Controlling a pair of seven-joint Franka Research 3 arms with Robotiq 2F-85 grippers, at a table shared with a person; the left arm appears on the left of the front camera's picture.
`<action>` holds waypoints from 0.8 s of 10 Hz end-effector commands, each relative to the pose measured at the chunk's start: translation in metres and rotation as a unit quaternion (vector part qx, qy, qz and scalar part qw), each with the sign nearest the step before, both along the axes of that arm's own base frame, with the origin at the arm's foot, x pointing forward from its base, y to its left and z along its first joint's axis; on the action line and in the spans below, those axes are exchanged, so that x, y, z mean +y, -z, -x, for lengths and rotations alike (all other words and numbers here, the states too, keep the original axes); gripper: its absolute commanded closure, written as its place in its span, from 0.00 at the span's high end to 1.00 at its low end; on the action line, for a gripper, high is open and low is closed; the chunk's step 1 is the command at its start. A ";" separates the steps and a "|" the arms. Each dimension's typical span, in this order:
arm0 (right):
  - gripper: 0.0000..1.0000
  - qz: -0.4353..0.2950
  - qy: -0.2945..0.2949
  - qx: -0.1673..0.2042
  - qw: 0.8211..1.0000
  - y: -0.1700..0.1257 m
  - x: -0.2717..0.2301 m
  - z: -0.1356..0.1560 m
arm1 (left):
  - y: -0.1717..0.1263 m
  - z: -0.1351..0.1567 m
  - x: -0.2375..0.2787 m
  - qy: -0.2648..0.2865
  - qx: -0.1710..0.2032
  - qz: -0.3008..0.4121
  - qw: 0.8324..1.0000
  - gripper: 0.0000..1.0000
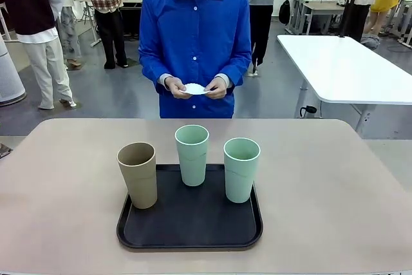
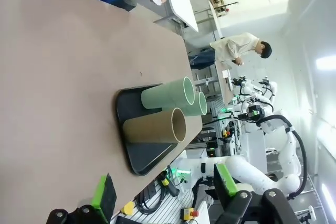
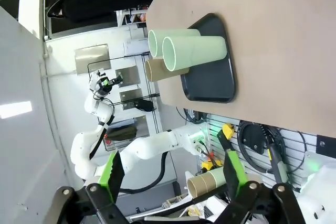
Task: Place coasters on the table and set cups on them.
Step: Pick up one Reusable plastic cup and place it on a coaster set by the human.
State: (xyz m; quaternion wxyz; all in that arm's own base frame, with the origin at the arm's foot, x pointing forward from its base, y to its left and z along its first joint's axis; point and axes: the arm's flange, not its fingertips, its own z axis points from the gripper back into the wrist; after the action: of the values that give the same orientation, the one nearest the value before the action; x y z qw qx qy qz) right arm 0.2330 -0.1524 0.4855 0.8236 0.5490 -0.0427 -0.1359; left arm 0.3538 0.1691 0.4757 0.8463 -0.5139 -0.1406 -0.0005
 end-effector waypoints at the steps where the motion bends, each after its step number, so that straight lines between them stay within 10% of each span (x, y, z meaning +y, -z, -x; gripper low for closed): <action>1: 1.00 0.022 -0.006 0.000 1.000 0.001 -0.008 0.004 | -0.003 0.002 0.004 0.013 0.003 -0.031 0.999 1.00; 8: 1.00 0.004 0.003 0.000 1.000 0.001 -0.003 0.001 | -0.002 0.001 0.002 0.001 0.001 -0.010 1.000 1.00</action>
State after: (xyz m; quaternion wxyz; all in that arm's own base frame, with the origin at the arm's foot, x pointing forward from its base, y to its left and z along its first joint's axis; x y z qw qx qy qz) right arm 0.2306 -0.1560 0.4845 0.8305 0.5373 -0.0463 -0.1394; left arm 0.3535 0.1704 0.4776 0.8560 -0.4992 -0.1345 -0.0049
